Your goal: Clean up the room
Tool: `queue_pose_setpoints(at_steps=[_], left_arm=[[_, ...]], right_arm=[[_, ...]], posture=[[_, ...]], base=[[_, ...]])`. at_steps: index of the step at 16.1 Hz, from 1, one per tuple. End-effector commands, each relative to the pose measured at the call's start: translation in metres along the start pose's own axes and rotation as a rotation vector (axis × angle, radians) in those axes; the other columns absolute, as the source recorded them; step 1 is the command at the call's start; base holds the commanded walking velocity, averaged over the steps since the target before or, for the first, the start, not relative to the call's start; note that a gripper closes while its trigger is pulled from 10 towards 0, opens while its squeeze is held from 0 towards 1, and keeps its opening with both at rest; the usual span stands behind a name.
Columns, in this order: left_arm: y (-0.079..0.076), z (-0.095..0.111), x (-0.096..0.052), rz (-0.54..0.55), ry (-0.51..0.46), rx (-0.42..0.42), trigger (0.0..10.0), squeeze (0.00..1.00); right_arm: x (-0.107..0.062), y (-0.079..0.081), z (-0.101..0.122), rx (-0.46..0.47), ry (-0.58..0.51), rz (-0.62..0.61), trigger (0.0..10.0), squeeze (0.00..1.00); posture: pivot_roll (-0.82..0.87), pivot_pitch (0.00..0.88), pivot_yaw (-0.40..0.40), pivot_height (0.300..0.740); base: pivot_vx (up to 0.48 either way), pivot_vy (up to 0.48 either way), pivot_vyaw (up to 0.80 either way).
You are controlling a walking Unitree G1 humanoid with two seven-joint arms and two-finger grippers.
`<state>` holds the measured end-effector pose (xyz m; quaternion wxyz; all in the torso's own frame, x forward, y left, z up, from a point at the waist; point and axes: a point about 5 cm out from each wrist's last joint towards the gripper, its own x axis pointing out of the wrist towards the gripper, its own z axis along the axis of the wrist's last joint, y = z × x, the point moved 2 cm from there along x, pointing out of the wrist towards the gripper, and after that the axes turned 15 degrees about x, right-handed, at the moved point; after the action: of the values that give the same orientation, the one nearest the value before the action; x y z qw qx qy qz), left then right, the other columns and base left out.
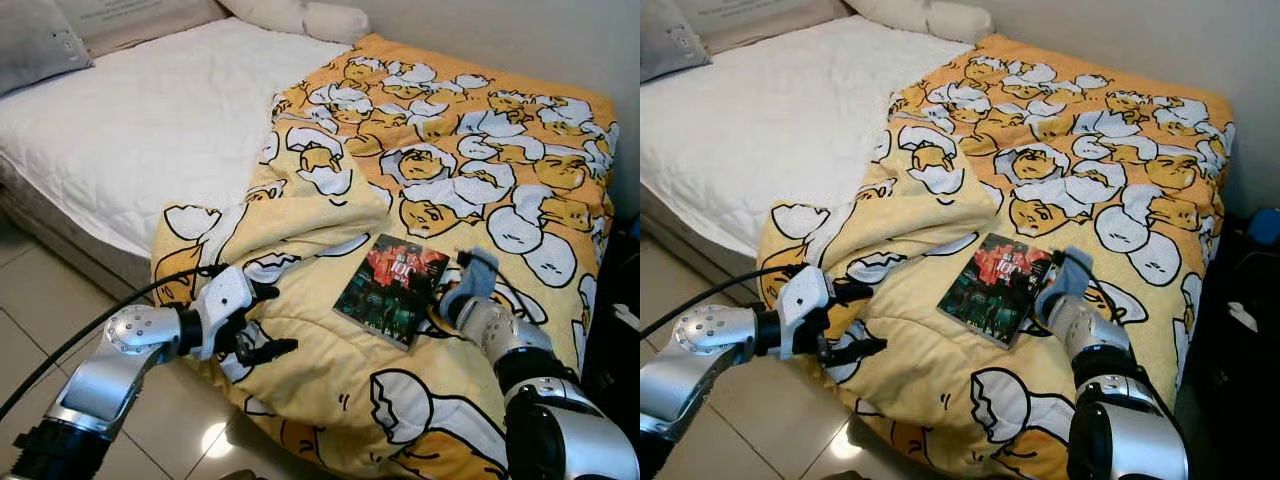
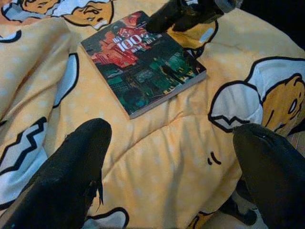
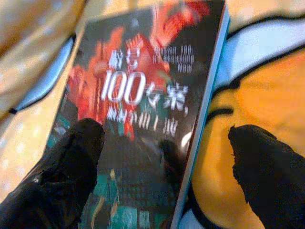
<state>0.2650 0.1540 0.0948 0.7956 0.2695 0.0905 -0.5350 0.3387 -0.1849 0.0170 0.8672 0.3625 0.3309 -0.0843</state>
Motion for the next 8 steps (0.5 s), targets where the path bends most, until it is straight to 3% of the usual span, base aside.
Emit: queue_pose_setpoints(at_steps=[1,5,8], left_arm=[[0.001,0.004,0.002,-0.019,0.001,0.022,10.0,0.00],[0.010,0.007,0.001,-0.026,0.013,0.050,10.0,0.00],[0.012,0.006,-0.003,-0.001,0.020,0.046,10.0,0.00]], right_arm=[[0.000,0.000,0.006,0.037,-0.016,-0.002,10.0,0.00],[0.001,-0.007,-0.001,0.123,0.048,-0.037,10.0,0.00],[0.004,-0.008,-0.009,0.135,0.043,-0.054,10.0,0.00]], posture=[[0.01,0.000,-0.033,0.740],[0.04,0.000,-0.034,0.740],[0.07,0.000,0.000,0.740]], base=[[0.000,0.000,0.00],[0.000,0.000,0.00],[0.000,0.000,0.00]])
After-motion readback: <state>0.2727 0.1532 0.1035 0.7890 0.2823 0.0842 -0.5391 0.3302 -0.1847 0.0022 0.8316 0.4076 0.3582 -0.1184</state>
